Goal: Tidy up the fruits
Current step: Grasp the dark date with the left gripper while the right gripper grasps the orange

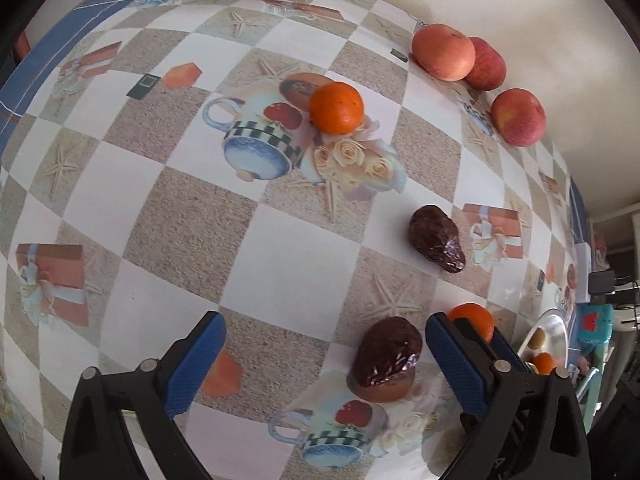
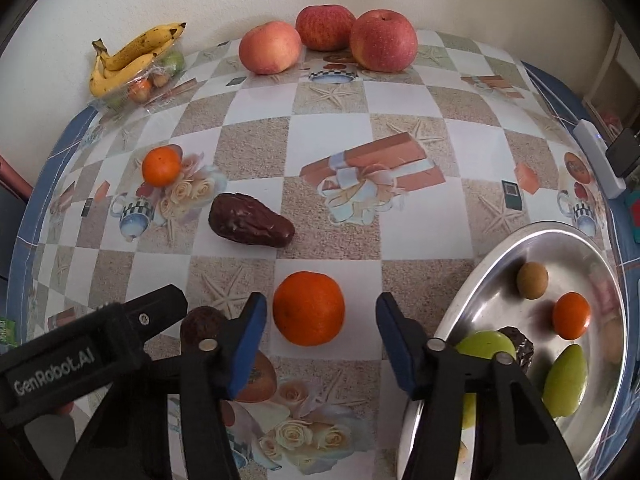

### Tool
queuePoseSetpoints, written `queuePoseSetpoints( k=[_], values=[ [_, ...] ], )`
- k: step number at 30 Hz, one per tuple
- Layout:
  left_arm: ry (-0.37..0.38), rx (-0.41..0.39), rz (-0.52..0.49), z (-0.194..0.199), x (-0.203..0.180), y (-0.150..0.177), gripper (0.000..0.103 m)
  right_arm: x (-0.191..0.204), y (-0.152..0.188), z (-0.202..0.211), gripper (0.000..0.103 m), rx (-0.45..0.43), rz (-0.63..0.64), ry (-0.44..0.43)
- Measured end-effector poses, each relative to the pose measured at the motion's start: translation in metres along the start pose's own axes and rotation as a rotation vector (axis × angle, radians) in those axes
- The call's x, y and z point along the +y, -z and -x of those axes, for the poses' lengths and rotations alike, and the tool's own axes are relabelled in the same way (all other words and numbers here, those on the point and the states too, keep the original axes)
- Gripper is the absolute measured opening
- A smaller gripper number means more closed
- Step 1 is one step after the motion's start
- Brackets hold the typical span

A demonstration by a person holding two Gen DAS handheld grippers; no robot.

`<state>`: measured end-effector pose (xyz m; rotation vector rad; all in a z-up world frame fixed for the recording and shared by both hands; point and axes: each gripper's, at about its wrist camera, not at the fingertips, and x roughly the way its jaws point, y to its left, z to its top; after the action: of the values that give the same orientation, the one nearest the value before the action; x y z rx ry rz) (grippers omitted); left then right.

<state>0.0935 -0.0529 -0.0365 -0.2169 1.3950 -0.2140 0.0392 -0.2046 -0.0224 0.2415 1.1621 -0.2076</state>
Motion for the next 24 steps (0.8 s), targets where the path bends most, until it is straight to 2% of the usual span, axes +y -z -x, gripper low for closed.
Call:
queuePoseSetpoints(
  k=[2,3,5,8,15,19,24],
  values=[
    [0.015,0.003,-0.003,0.0,-0.002,0.0,0.094,-0.002,0.0,0.001,0.039,-0.002,-0.011,-0.037],
    [0.027,0.006,0.0,0.0,-0.003,0.001,0.092,-0.002,0.001,0.002,0.039,0.001,-0.018,-0.054],
    [0.059,0.011,0.011,0.001,-0.005,0.003,0.088,-0.002,0.001,0.002,0.038,0.0,-0.013,-0.05],
    [0.091,0.008,0.016,0.004,-0.007,0.0,0.087,-0.003,0.001,0.003,0.038,0.003,-0.018,-0.061],
    [0.127,-0.012,-0.016,0.008,-0.018,-0.001,0.085,-0.011,-0.002,0.021,0.037,-0.039,-0.048,-0.089],
    [0.126,-0.022,-0.018,0.007,-0.023,0.001,0.074,-0.018,-0.003,0.032,0.037,-0.06,-0.052,-0.062],
    [0.118,0.008,-0.022,-0.001,-0.022,0.005,0.062,-0.032,-0.001,0.034,0.037,-0.052,-0.083,-0.049]
  ],
)
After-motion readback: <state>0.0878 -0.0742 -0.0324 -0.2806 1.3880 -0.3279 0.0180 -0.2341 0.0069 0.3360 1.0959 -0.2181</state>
